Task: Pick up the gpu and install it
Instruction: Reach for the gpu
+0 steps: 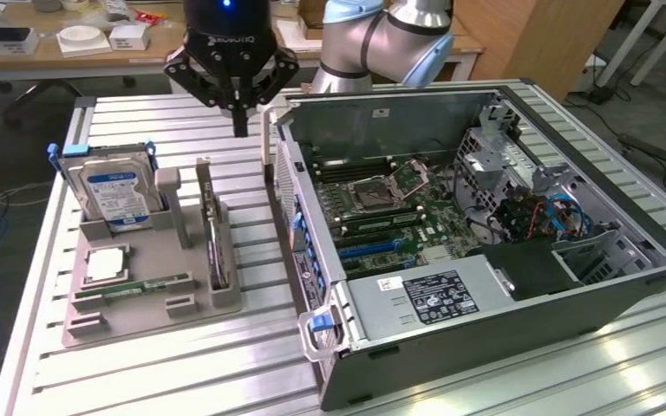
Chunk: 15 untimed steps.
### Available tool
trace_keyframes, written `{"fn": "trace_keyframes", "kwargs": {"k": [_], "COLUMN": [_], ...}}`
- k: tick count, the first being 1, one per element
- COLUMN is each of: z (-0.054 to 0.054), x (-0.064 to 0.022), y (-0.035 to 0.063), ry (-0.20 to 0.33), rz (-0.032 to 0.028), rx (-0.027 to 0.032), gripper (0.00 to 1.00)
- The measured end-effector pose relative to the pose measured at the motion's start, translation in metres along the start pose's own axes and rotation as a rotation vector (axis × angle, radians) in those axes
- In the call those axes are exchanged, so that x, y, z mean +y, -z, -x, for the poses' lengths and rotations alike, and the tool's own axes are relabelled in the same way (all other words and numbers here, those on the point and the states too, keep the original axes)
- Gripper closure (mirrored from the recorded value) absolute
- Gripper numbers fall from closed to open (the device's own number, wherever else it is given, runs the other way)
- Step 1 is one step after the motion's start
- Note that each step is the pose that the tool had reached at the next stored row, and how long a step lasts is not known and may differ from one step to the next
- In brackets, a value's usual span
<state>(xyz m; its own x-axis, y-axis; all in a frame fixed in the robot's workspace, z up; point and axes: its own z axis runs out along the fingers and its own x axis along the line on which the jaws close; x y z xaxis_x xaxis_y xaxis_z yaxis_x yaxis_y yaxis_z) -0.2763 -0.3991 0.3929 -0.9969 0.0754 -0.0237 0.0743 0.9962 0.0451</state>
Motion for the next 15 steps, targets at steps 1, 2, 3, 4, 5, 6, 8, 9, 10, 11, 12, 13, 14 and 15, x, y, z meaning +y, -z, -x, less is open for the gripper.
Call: {"fn": "trace_keyframes", "kwargs": {"k": [1,2,3,4,5,6,8,9,10,11,12,13,14,15], "z": [-0.002,-0.003,-0.005,-0.007,-0.008,-0.009,-0.01,-0.01,-0.011,-0.013,-0.014,-0.014,-0.015,-0.016], "x": [-0.0001,-0.0002,-0.0004,-0.0005,-0.0006,-0.0007,-0.0009,-0.0009,-0.001,-0.0012,-0.0012,-0.0013,-0.0014,-0.0014], "y": [0.0,0.0,0.0,-0.0001,-0.0003,-0.0003,-0.0003,-0.0004,-0.0003,-0.0004,-0.0008,-0.0013,-0.0019,-0.0026], "ry": [0.0,0.0,0.0,0.0,0.0,0.0,0.0,0.0,0.0,0.002,0.005,0.01,0.018,0.024], "rz": [0.0,0.0,-0.0001,-0.0001,0.0001,0.0,-0.0001,0.0,-0.0004,-0.0013,-0.0023,-0.0026,-0.0027,-0.0026], "rx": [0.0,0.0001,0.0001,0.0003,-0.0001,0.0001,0.0001,0.0,0.0002,0.0003,0.0002,0.0009,0.0017,0.002], "gripper": [0.9,0.9,0.9,0.9,0.9,0.9,0.9,0.9,0.9,0.9,0.9,0.9,0.9,0.9]}}
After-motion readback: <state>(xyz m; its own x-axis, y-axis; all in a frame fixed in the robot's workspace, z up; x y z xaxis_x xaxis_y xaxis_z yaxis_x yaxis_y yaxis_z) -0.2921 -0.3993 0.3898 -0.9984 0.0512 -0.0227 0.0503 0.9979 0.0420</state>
